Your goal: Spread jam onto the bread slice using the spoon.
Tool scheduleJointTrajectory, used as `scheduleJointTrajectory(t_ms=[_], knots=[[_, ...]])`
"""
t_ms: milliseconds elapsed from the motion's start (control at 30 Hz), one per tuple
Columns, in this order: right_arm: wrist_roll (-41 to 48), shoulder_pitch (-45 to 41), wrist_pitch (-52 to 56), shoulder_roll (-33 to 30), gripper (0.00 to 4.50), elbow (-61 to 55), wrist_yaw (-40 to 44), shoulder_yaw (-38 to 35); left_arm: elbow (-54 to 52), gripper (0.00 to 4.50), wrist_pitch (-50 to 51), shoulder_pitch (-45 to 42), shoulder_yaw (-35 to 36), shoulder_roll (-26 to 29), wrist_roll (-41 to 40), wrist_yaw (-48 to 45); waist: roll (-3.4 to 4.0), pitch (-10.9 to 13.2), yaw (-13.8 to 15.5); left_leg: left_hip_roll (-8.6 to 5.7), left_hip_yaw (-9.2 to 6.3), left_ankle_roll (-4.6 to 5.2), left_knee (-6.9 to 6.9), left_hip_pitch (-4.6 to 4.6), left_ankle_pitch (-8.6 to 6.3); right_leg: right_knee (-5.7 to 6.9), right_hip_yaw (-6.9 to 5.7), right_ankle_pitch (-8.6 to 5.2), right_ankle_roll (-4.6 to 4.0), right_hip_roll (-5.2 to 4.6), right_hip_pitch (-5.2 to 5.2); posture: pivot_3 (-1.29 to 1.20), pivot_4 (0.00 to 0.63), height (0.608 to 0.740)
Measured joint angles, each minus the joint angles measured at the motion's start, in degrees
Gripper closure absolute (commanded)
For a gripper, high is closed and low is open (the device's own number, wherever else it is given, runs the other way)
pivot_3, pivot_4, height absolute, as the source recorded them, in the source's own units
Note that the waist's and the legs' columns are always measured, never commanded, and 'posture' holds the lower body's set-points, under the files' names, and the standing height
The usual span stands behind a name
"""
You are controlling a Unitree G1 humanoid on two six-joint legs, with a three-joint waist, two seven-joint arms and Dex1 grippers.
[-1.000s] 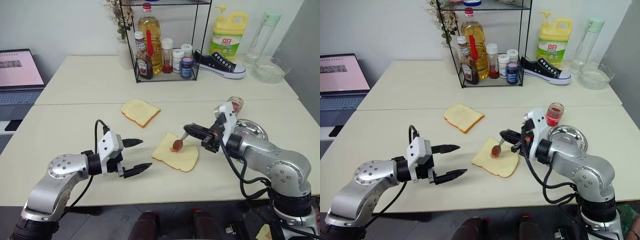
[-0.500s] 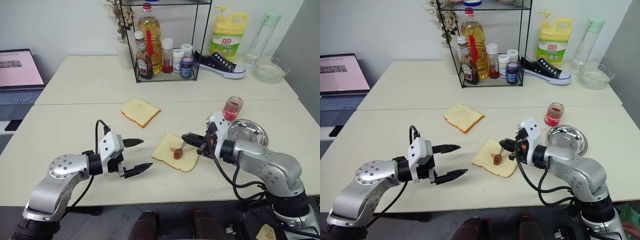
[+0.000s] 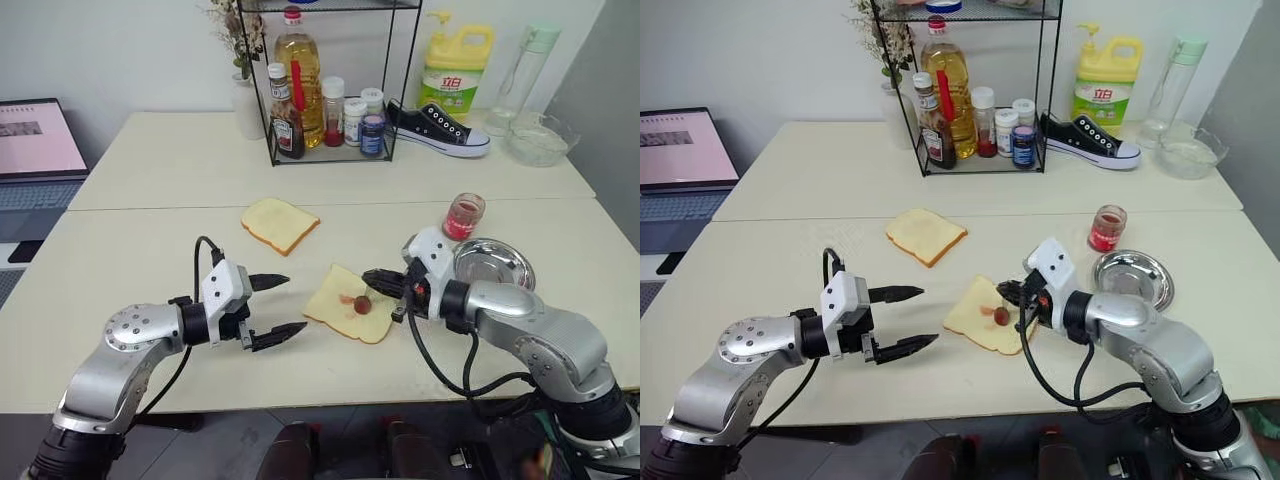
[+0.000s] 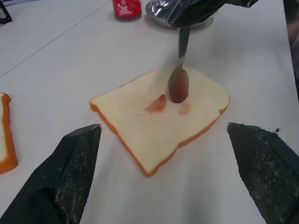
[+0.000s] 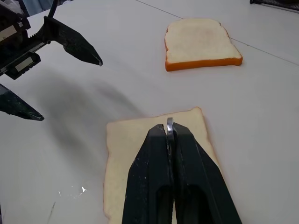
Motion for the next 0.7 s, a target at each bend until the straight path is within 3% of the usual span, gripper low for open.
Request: scheduleJointTrajectory(t_ms=[333,433,567,700], knots=[[3.0,-4.9,3.1,2.9,4.48,1.1,-0.3,-6.2,0.1,0.0,0.0,-0.1,0.0,0.0,0.0,0.0,0.0,0.0,0.0,0.0,-0.02,0.0,0.0,-0.01,0.0,0.0,0.0,0.0,0.0,-0.03,0.0,0.0,0.15,0.74],[5.0,-4.8,5.1,6.6,4.48,3.8,-1.8,-7.8,0.5,0.0,0.0,-0.2,0.0,0.0,0.0,-0.1,0.0,0.0,0.0,0.0,-0.01,0.0,-0.01,0.0,0.0,0.01,0.01,0.0,0.0,-0.06,0.0,0.0,0.15,0.74],[10.4,-5.5,9.8,16.4,4.48,12.8,-6.8,-14.2,1.1,0.0,0.0,-0.7,-0.1,0.0,0.0,-0.5,0.0,0.0,0.0,-0.01,0.0,0.0,-0.01,0.0,0.0,0.02,0.02,0.01,-0.01,-0.04,-0.02,0.0,0.15,0.74],[13.8,-7.3,13.6,20.6,4.48,21.3,-10.6,-19.7,1.2,0.0,0.0,-0.9,-0.2,0.0,0.1,-0.9,0.01,0.0,0.0,-0.03,0.01,0.0,-0.02,-0.01,0.0,0.02,0.01,0.01,-0.01,0.02,-0.03,0.0,0.15,0.74]])
